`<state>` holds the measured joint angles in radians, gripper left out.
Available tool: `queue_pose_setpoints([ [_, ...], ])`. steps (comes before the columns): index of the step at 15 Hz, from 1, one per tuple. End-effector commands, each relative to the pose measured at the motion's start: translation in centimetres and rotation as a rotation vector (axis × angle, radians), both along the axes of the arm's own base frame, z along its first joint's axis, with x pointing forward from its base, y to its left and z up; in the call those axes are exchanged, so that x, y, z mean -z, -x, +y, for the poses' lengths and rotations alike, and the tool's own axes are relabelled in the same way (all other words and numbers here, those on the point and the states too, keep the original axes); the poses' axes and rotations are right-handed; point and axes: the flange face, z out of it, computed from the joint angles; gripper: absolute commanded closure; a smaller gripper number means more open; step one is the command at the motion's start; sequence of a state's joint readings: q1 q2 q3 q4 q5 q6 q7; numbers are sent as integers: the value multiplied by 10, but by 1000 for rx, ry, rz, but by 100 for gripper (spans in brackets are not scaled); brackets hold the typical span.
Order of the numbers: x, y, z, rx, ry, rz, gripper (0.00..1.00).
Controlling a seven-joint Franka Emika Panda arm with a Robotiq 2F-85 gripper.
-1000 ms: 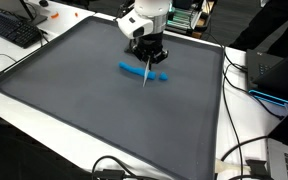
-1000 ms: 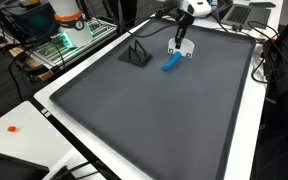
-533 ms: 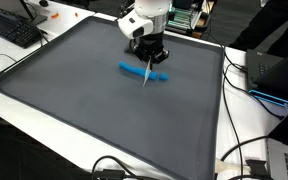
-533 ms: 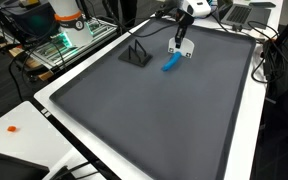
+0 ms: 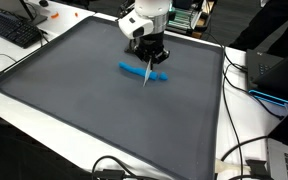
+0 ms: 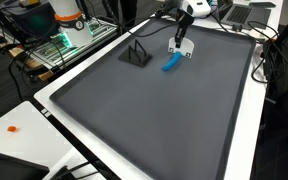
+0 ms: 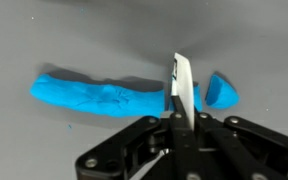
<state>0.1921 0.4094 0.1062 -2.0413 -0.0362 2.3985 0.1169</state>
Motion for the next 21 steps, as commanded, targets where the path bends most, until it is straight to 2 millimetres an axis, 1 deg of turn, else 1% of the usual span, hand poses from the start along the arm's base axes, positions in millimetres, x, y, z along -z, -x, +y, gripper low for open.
queue_pose_setpoints([
  [1, 3, 10, 1, 17, -2, 36, 99],
  [7, -8, 9, -2, 18, 2, 28, 99],
  [11, -19, 7, -6, 23, 6, 17, 99],
  [17, -43, -1, -20, 39, 19, -21, 99],
  [19, -47, -3, -26, 47, 20, -30, 99],
  [21, -47, -5, -32, 55, 21, -32, 99],
])
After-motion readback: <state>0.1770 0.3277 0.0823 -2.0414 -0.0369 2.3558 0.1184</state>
